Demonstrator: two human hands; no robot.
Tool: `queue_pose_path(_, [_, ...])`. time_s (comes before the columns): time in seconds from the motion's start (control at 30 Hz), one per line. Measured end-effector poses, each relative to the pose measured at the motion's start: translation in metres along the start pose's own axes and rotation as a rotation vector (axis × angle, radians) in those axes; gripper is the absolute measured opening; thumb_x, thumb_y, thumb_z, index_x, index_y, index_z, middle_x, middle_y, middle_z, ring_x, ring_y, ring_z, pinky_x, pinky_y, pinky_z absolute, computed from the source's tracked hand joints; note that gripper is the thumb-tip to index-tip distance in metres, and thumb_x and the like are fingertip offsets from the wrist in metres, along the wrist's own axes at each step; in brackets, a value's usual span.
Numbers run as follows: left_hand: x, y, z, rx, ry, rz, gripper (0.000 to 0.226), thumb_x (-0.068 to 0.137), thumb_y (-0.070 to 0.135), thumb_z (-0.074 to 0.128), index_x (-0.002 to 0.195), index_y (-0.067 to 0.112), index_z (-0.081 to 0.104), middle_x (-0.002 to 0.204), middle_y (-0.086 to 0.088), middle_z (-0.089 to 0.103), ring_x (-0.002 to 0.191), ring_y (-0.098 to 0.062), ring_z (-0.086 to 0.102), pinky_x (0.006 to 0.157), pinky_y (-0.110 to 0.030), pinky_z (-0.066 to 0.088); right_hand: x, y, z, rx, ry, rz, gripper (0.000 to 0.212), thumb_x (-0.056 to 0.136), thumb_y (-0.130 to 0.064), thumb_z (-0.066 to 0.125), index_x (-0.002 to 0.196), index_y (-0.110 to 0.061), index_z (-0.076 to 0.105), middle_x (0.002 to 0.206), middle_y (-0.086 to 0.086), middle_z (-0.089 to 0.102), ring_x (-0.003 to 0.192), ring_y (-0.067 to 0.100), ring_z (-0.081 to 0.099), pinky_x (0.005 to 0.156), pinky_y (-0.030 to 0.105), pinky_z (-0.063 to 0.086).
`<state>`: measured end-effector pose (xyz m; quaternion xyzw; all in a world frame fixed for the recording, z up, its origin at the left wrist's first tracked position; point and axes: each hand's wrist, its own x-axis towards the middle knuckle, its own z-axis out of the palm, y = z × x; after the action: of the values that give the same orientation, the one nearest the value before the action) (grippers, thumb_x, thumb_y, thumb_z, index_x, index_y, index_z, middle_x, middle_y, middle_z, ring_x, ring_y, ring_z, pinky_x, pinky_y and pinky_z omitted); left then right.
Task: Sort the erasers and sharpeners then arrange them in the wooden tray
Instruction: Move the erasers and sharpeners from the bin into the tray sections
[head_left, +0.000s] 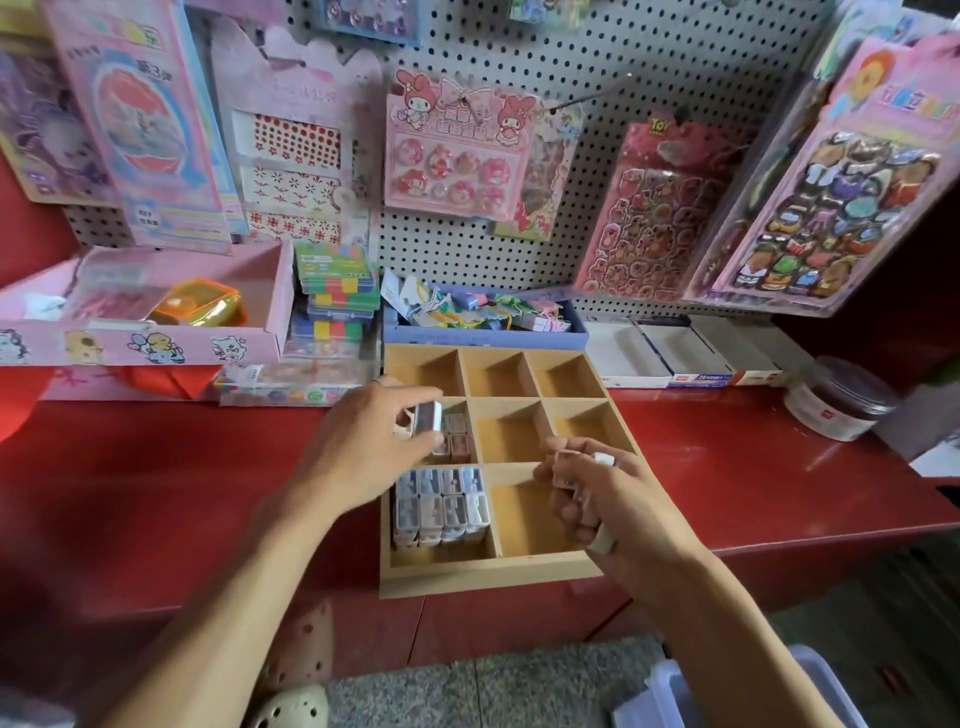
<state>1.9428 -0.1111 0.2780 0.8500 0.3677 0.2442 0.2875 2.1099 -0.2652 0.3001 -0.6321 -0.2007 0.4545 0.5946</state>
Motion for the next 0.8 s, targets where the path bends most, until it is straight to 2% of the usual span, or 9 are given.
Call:
queue_pose_path(0.07, [0.011, -0.007, 0.0, 0.123, -0.037, -0.009, 0.049, 0.084, 0.037, 0.074, 0.13, 0.029, 0.062, 0.108, 0.005, 0.064, 0.098, -0.015, 0.06, 0.081, -0.028, 0.046, 0.005, 0.003, -0.003, -0.03, 0.007, 0.01, 0.015, 0.098, 0.0, 0.051, 0.106, 0.0, 0.063, 0.081, 0.012, 0.068, 0.048, 0.013, 0.043, 0.037, 0.02, 0.031])
queue_pose_path(0.13, [0.021, -0.011, 0.002, 0.178, -0.044, -0.009, 0.052, 0.08, 0.039, 0.077, 0.128, 0.027, 0.061, 0.115, 0.005, 0.068, 0.099, -0.015, 0.063, 0.086, -0.032, 0.05, 0.011, 0.006, -0.006, -0.064, 0.003, 0.016, 0.016, 0.1, -0.006, 0.053, 0.109, 0.005, 0.062, 0.072, 0.007, 0.069, 0.047, 0.011, 0.042, 0.038, 0.019, 0.03])
queue_pose_path(0.23, [0.036, -0.014, 0.008, 0.298, -0.046, -0.006, 0.043, 0.075, 0.042, 0.08, 0.112, 0.026, 0.064, 0.111, 0.006, 0.069, 0.092, -0.015, 0.063, 0.081, -0.032, 0.05, 0.018, 0.008, -0.009, -0.13, 0.016, 0.033, 0.02, 0.1, -0.008, 0.055, 0.108, 0.008, 0.062, 0.058, -0.003, 0.064, 0.045, 0.009, 0.039, 0.038, 0.019, 0.029])
queue_pose_path(0.37, [0.045, -0.019, 0.016, 0.393, -0.132, -0.031, 0.038, 0.071, 0.043, 0.083, 0.102, 0.026, 0.069, 0.108, 0.007, 0.068, 0.098, -0.017, 0.059, 0.082, -0.034, 0.05, 0.028, 0.01, -0.01, -0.151, 0.053, 0.033, 0.011, 0.096, -0.007, 0.059, 0.087, -0.003, 0.063, 0.084, 0.009, 0.075, 0.046, 0.011, 0.041, 0.042, 0.021, 0.026])
queue_pose_path(0.4, [0.046, -0.022, 0.016, 0.407, -0.144, -0.039, 0.038, 0.07, 0.042, 0.084, 0.101, 0.026, 0.07, 0.107, 0.007, 0.067, 0.098, -0.016, 0.057, 0.081, -0.034, 0.049, 0.031, 0.011, -0.01, -0.136, 0.061, 0.031, 0.011, 0.095, -0.006, 0.06, 0.085, -0.004, 0.063, 0.081, 0.009, 0.073, 0.046, 0.011, 0.042, 0.042, 0.021, 0.025])
queue_pose_path(0.53, [0.05, -0.033, 0.018, 0.44, -0.18, -0.046, 0.041, 0.067, 0.042, 0.086, 0.102, 0.027, 0.071, 0.092, 0.011, 0.054, 0.089, -0.01, 0.046, 0.071, -0.029, 0.039, 0.038, 0.016, -0.01, -0.113, 0.063, 0.039, 0.012, 0.095, -0.01, 0.062, 0.084, -0.011, 0.063, 0.062, -0.003, 0.055, 0.046, 0.011, 0.044, 0.038, 0.02, 0.026])
queue_pose_path(0.67, [0.052, -0.037, 0.027, 0.415, -0.182, -0.019, 0.045, 0.067, 0.042, 0.087, 0.105, 0.022, 0.074, 0.085, 0.011, 0.049, 0.087, -0.01, 0.044, 0.077, -0.032, 0.045, 0.04, 0.02, -0.012, -0.081, 0.066, 0.047, 0.012, 0.096, -0.014, 0.063, 0.084, -0.013, 0.064, 0.064, -0.003, 0.056, 0.048, 0.01, 0.045, 0.038, 0.021, 0.028])
queue_pose_path(0.8, [0.054, -0.037, 0.035, 0.404, -0.157, 0.0, 0.05, 0.066, 0.045, 0.085, 0.109, 0.02, 0.074, 0.089, 0.007, 0.058, 0.09, -0.013, 0.051, 0.076, -0.034, 0.047, 0.041, 0.021, -0.011, -0.073, 0.035, 0.033, 0.018, 0.096, -0.014, 0.064, 0.079, -0.014, 0.067, 0.068, 0.001, 0.056, 0.048, 0.01, 0.045, 0.038, 0.021, 0.03])
